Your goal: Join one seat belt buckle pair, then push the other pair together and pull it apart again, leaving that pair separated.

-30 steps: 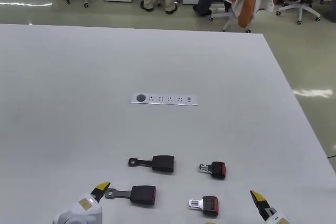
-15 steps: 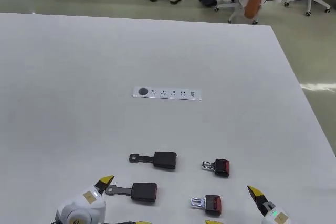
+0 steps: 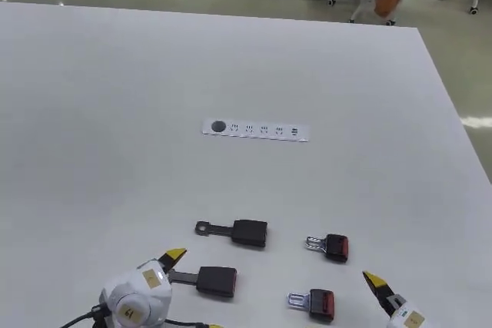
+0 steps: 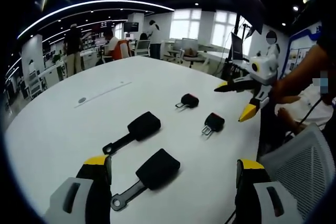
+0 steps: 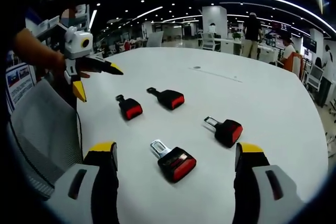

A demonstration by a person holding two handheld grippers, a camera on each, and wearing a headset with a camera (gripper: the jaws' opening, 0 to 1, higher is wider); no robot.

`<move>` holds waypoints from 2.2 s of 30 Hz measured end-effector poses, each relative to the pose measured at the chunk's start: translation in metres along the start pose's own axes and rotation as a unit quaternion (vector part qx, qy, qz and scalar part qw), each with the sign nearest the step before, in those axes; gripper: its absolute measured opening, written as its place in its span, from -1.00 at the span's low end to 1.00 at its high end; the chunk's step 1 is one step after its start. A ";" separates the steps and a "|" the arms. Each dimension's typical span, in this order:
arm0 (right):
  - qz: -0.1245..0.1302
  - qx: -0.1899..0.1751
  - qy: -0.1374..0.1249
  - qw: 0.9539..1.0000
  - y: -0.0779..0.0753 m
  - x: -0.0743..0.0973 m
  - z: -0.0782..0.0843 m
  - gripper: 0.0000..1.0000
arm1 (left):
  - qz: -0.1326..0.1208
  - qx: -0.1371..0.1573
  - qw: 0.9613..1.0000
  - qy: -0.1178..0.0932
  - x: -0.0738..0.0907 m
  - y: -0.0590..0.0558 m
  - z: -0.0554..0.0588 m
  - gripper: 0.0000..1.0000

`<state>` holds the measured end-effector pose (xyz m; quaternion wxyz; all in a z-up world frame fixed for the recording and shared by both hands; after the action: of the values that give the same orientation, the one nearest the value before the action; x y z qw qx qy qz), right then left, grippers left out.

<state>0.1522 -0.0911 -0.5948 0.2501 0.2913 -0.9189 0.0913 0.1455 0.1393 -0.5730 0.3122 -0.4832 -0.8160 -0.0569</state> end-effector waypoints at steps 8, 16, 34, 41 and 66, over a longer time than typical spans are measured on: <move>-0.031 0.017 0.017 0.999 0.000 -0.014 0.010 0.79 | 0.036 -0.030 0.998 0.042 -0.014 0.010 0.013 1.00; -0.058 0.033 0.032 0.997 0.003 -0.025 0.014 0.77 | 0.064 -0.057 0.993 0.078 -0.021 0.013 0.017 0.99; -0.137 0.086 0.082 0.983 0.011 -0.042 0.041 0.62 | 0.112 -0.099 0.979 0.136 -0.055 0.030 0.052 0.90; -0.150 0.108 0.089 0.979 0.005 -0.045 0.045 0.56 | 0.116 -0.108 0.977 0.141 -0.061 0.036 0.046 0.84; -0.195 0.185 0.096 0.958 0.004 -0.046 0.055 0.12 | 0.137 -0.149 0.968 0.150 -0.050 0.053 0.068 0.32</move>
<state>0.1602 -0.0829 -0.6658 0.2920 0.4960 -0.7829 0.2362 0.1756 0.1564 -0.6662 0.3604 -0.6171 -0.6682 -0.2067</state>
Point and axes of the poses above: the centre of the closed fingertips' face, and the gripper's own axes: x roughly backward along the fingers, y roughly to its left, z roughly out of its underside, the point moved 3 cm from there along x, roughly backward along the fingers, and after that the axes turned 10 degrees about z, right-handed, at the moved point
